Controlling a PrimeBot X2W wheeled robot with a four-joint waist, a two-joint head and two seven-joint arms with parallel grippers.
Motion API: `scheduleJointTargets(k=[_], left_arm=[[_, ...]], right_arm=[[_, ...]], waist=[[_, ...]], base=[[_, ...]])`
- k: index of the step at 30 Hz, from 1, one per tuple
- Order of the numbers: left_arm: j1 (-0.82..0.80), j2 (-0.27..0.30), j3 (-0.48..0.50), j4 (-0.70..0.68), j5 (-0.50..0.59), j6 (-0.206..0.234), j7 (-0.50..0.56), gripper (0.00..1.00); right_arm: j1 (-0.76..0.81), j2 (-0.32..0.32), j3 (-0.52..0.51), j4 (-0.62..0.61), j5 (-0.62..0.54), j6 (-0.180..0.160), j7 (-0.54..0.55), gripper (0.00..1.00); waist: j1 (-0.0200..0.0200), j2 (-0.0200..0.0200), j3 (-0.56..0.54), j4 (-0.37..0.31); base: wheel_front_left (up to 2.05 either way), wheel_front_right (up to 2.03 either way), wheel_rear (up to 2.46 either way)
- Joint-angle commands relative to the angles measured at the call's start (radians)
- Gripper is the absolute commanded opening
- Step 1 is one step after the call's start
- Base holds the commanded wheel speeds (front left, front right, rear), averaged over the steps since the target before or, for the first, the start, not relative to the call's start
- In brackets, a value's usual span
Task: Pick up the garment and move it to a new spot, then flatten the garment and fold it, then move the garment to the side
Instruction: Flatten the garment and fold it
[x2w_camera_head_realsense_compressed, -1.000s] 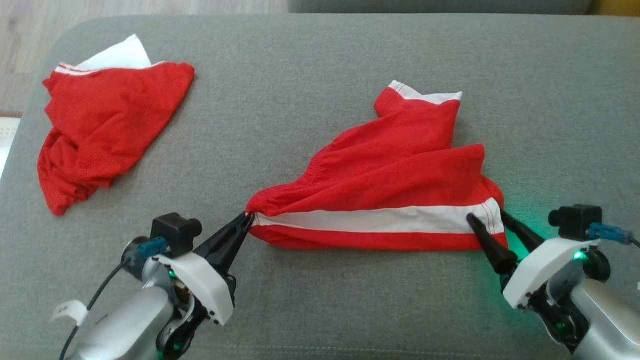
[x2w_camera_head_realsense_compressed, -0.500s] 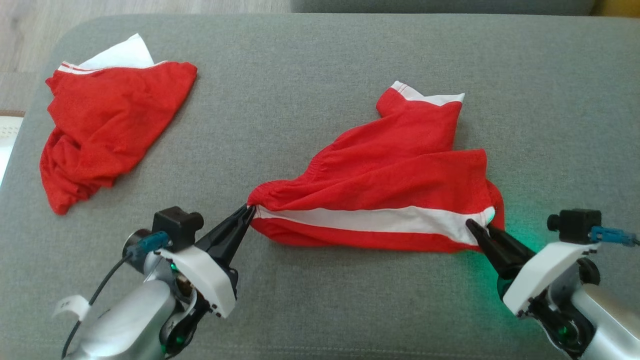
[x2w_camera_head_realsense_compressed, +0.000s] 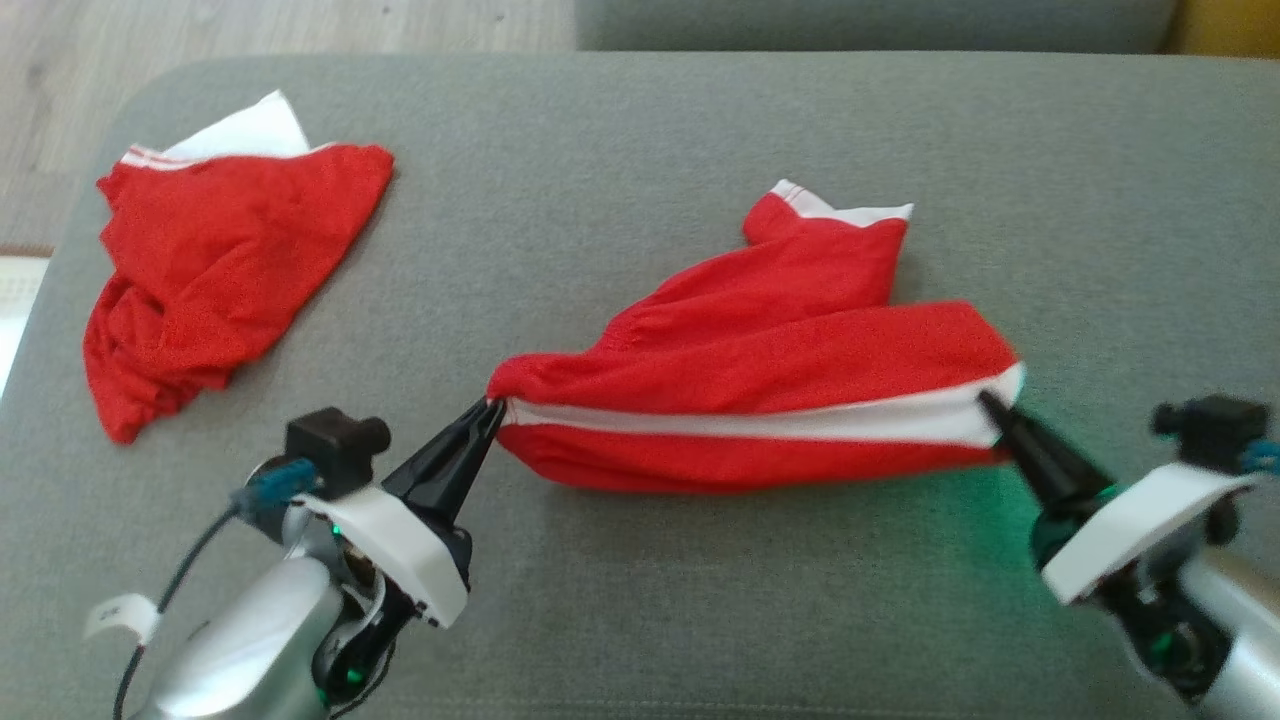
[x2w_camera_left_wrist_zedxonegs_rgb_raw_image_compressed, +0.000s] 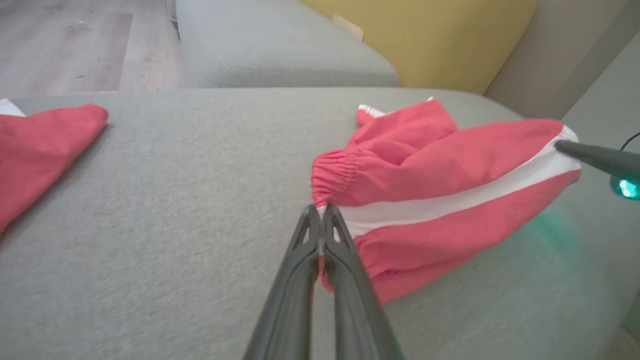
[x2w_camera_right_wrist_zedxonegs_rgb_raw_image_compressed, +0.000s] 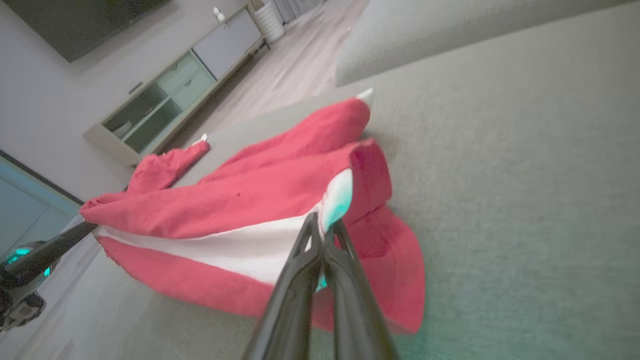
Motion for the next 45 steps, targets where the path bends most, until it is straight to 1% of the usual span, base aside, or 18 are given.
scheduleJointTargets(k=[1, 5, 7, 10, 13, 14, 16, 18, 22, 26, 29, 30, 32, 34, 38, 39, 40, 45], left_arm=[[-0.026, 0.023, 0.063, -0.051, -0.034, -0.009, -0.013, 0.00], [-0.058, 0.059, 0.086, -0.151, -0.112, -0.024, 0.010, 0.00], [-0.099, 0.087, 0.100, -0.215, -0.162, -0.027, 0.043, 0.00], [-0.194, 0.129, 0.099, -0.319, -0.239, -0.029, 0.125, 0.00], [-0.322, 0.150, 0.102, -0.397, -0.330, -0.029, 0.202, 0.00], [-0.372, 0.149, 0.107, -0.405, -0.358, -0.029, 0.224, 0.00], [-0.479, 0.143, 0.108, -0.391, -0.376, -0.029, 0.261, 0.00], [-0.593, 0.113, 0.104, -0.343, -0.378, -0.029, 0.280, 0.00], [-0.824, 0.014, 0.079, -0.200, -0.353, -0.030, 0.270, 0.00], [-1.027, -0.077, 0.046, -0.035, -0.281, -0.030, 0.163, 0.00], [-1.129, -0.125, 0.016, 0.071, -0.242, -0.030, 0.056, 0.00], [-1.129, -0.125, 0.016, 0.071, -0.242, -0.030, 0.056, 0.00], [-1.165, -0.145, -0.005, 0.123, -0.232, -0.030, 0.018, 0.00], [-1.176, -0.152, -0.025, 0.151, -0.227, -0.030, -0.002, 0.00], [-1.118, -0.137, -0.043, 0.135, -0.219, -0.030, -0.012, 0.00], [-1.086, -0.130, -0.042, 0.119, -0.210, -0.030, -0.012, 0.00], [-1.008, -0.110, -0.052, 0.083, -0.180, -0.030, -0.012, 0.00], [-0.755, -0.076, -0.059, -0.022, -0.136, -0.030, -0.012, 0.00]], right_arm=[[-0.025, -0.057, -0.019, -0.047, 0.019, -0.001, -0.034, 0.00], [-0.052, -0.134, -0.086, -0.157, 0.064, -0.001, -0.073, 0.00], [-0.078, -0.171, -0.124, -0.215, 0.079, -0.001, -0.082, 0.00], [-0.132, -0.220, -0.178, -0.269, 0.109, -0.001, -0.085, 0.00], [-0.221, -0.257, -0.223, -0.275, 0.131, -0.001, -0.063, 0.00], [-0.261, -0.269, -0.232, -0.255, 0.118, -0.001, -0.049, 0.00], [-0.351, -0.276, -0.240, -0.215, 0.082, -0.001, -0.011, 0.00], [-0.452, -0.258, -0.248, -0.162, 0.048, -0.001, 0.023, 0.00], [-0.669, -0.195, -0.268, -0.035, -0.032, -0.001, 0.053, 0.00], [-0.858, -0.137, -0.276, 0.062, -0.119, -0.001, 0.023, 0.00], [-0.956, -0.118, -0.271, 0.100, -0.165, -0.001, -0.016, 0.00], [-0.956, -0.118, -0.271, 0.100, -0.165, -0.001, -0.016, 0.00], [-0.993, -0.114, -0.268, 0.108, -0.176, -0.001, -0.036, 0.00], [-1.010, -0.114, -0.257, 0.103, -0.179, -0.001, -0.049, 0.00], [-0.970, -0.122, -0.221, 0.059, -0.157, -0.001, -0.066, 0.00], [-0.945, -0.128, -0.212, 0.044, -0.149, -0.001, -0.070, 0.00], [-0.873, -0.143, -0.196, 0.014, -0.126, -0.001, -0.075, 0.00], [-0.600, -0.183, -0.190, -0.055, -0.053, -0.001, -0.086, 0.00]], waist=[[0.0000, 0.0000, -0.015, -0.015], [0.0000, 0.0000, -0.037, -0.049], [0.0000, 0.0000, -0.043, -0.072], [0.0000, 0.0000, -0.045, -0.101], [0.0000, 0.0000, -0.021, -0.126], [0.0000, 0.0000, -0.007, -0.132], [0.0000, 0.0000, 0.031, -0.146], [0.0000, 0.0000, 0.078, -0.160], [0.0000, 0.0000, 0.180, -0.191], [0.0000, 0.0000, 0.257, -0.227], [0.0000, 0.0000, 0.291, -0.248], [0.0000, 0.0000, 0.291, -0.248], [0.0000, 0.0000, 0.303, -0.257], [0.0000, 0.0000, 0.312, -0.261], [0.0000, 0.0000, 0.315, -0.259], [0.0000, 0.0000, 0.313, -0.256], [0.0000, 0.0000, 0.302, -0.250], [0.0000, 0.0000, 0.253, -0.224]], base=[[0.00, 0.00, 0.00], [0.00, 0.00, 0.00], [0.00, 0.00, 0.00], [0.00, 0.00, 0.00], [0.00, 0.00, 0.00], [0.00, 0.00, 0.00], [0.00, 0.00, 0.00], [0.00, 0.00, 0.00], [0.00, 0.00, 0.00], [0.00, 0.00, 0.00], [0.00, 0.00, 0.00], [0.00, 0.00, 0.00], [0.00, 0.00, 0.00], [0.00, 0.00, 0.00], [0.00, 0.00, 0.00], [0.00, 0.00, 0.00], [0.00, 0.00, 0.00], [0.00, 0.00, 0.00]])
